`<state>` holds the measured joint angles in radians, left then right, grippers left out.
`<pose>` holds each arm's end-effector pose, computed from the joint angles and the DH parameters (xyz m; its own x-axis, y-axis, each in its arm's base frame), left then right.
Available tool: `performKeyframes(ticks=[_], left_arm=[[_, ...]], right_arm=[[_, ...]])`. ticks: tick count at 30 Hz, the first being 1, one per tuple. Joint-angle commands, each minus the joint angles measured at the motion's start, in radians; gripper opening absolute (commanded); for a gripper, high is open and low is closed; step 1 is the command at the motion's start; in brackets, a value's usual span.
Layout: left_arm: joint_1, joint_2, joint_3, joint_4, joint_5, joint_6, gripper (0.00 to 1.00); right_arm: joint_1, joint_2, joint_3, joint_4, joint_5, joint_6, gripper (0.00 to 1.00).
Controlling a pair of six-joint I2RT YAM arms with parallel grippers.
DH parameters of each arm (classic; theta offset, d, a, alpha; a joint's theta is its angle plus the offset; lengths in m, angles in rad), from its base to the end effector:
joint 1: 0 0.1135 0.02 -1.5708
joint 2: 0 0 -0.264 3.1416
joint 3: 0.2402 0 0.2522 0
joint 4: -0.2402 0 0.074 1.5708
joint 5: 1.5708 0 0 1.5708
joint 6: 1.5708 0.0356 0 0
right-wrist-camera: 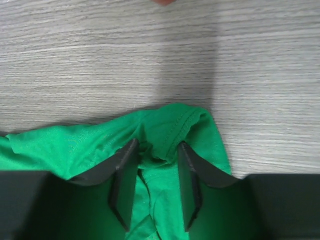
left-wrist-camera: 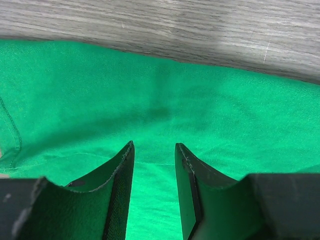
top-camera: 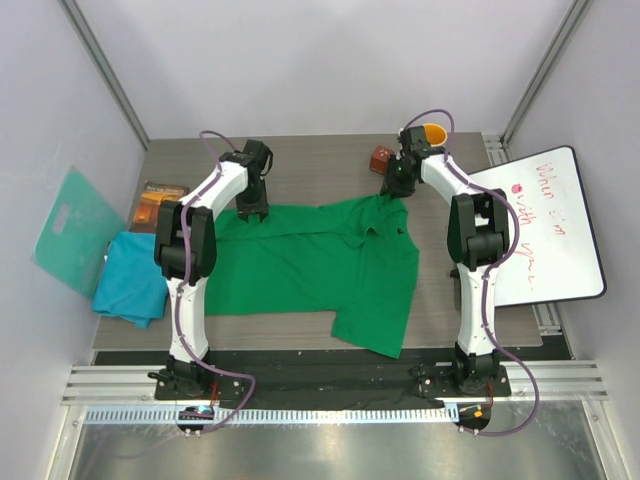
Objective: Fold and stack the t-shirts
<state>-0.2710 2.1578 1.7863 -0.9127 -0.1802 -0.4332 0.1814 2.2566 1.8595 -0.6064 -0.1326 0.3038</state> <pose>0.4325 -0.1135 0.1957 -0.9289 -0.1705 -0.3287 -0.1932 0.9804 0.0374 0.4860 0.0939 0.1862 -0.8659 0.1427 -0.4794 0.0108 0.9636 0.2671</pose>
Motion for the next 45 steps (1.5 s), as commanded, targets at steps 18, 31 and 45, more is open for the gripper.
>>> performKeyframes(ticks=[18, 31, 45], left_arm=[[-0.028, 0.050, -0.007, -0.009, 0.007, 0.024, 0.09], [-0.028, 0.068, -0.077, 0.034, -0.024, 0.019, 0.00], [-0.028, 0.076, -0.116, 0.032, -0.047, 0.025, 0.00]], right_arm=[[-0.007, -0.032, 0.138, -0.127, 0.033, -0.043, 0.12], [-0.030, -0.011, 0.219, -0.242, 0.073, -0.061, 0.12], [-0.069, -0.008, 0.228, -0.308, 0.128, -0.071, 0.24]])
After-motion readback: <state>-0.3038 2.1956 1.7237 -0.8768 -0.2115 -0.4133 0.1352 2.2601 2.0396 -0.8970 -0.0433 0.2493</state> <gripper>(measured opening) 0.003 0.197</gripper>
